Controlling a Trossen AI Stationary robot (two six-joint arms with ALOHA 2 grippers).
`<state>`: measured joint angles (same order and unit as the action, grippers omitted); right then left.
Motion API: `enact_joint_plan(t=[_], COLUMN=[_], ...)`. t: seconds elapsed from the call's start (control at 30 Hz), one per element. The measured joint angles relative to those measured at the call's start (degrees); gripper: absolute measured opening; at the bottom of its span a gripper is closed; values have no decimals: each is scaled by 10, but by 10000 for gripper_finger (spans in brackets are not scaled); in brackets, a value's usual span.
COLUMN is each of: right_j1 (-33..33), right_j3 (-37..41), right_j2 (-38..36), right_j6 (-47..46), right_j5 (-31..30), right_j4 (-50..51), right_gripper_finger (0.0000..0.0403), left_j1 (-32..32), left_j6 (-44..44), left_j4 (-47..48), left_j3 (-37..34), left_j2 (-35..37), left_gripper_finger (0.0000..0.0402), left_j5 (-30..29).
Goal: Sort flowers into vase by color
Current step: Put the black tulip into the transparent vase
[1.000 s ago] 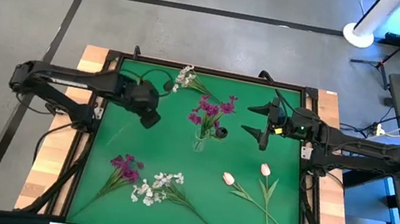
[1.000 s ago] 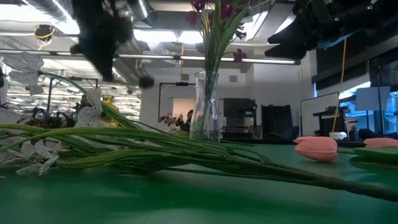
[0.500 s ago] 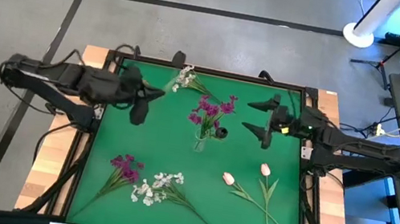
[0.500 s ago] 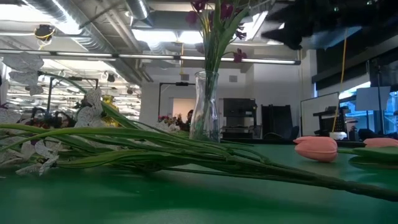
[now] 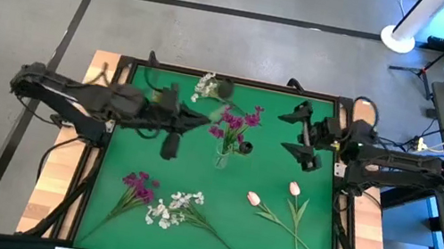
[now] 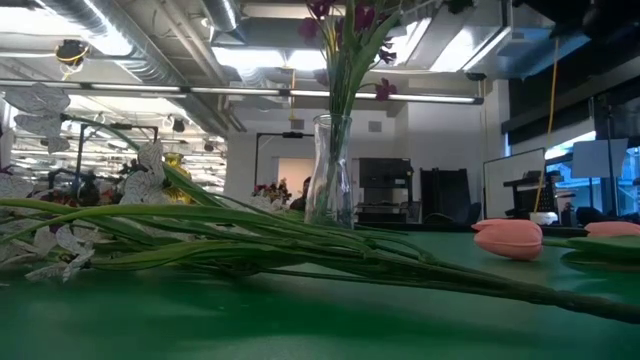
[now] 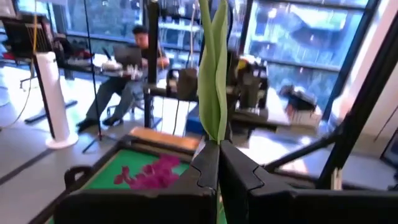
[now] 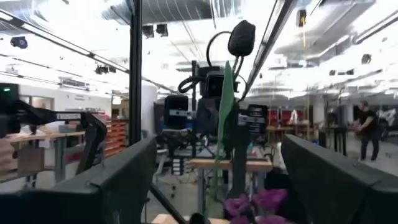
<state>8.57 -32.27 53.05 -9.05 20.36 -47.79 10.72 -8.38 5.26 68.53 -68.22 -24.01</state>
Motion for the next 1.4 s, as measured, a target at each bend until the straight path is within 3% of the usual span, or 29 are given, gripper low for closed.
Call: enact_joint_plan(t=[0.17, 0.4, 0.7, 0.9, 1.4], right_j1=[-47, -84, -86, -86, -86], right_j3=[-72, -204, -270, -283, -283], right_j2=[82, 176, 242, 261, 260], right_j6=[7, 54, 45, 44, 44], right_j5=[-5, -61, -86, -95, -96], right_j4=[14, 130, 147, 147, 167], right_gripper_finger=[344, 344, 336, 278, 80], left_j1=[-2, 2, 9, 9, 8], left_j6=[0, -2, -4, -3, 0], left_j4=[-37, -78, -80, -83, -74], left_j3=[-1, -1, -1, -1, -1], left_j2=[-43, -58, -58, -70, -86], left_gripper_finger=[0, 0, 0, 0, 0], left_j5=[3, 32, 40, 40, 18])
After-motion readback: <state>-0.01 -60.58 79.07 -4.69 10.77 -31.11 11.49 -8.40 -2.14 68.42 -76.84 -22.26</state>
